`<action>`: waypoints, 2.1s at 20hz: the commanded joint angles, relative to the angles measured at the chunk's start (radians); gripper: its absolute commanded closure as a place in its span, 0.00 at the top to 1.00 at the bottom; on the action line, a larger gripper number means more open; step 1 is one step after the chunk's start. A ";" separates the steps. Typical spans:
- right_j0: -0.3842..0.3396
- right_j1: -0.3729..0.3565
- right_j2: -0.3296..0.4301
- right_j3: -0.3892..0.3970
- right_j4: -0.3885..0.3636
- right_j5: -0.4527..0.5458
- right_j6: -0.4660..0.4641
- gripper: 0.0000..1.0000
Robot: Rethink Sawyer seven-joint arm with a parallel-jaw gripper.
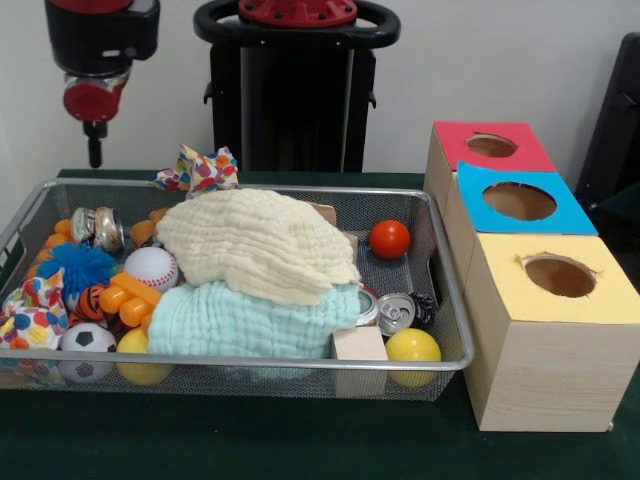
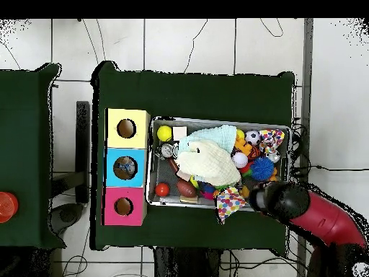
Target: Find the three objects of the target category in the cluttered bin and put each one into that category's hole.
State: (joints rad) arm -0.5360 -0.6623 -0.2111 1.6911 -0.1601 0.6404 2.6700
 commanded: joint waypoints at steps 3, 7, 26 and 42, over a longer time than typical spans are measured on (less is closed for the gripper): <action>-0.024 0.167 0.121 -0.100 -0.101 -0.169 -0.085 1.00; -0.033 0.216 0.122 -0.116 -0.092 -0.175 -0.053 1.00; -0.159 0.342 0.264 -0.068 -0.024 -0.314 -0.022 1.00; -0.153 0.280 0.243 0.006 -0.006 -0.265 0.029 1.00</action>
State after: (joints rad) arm -0.7252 -0.4471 -0.0554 1.6220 -0.1753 0.4088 2.6700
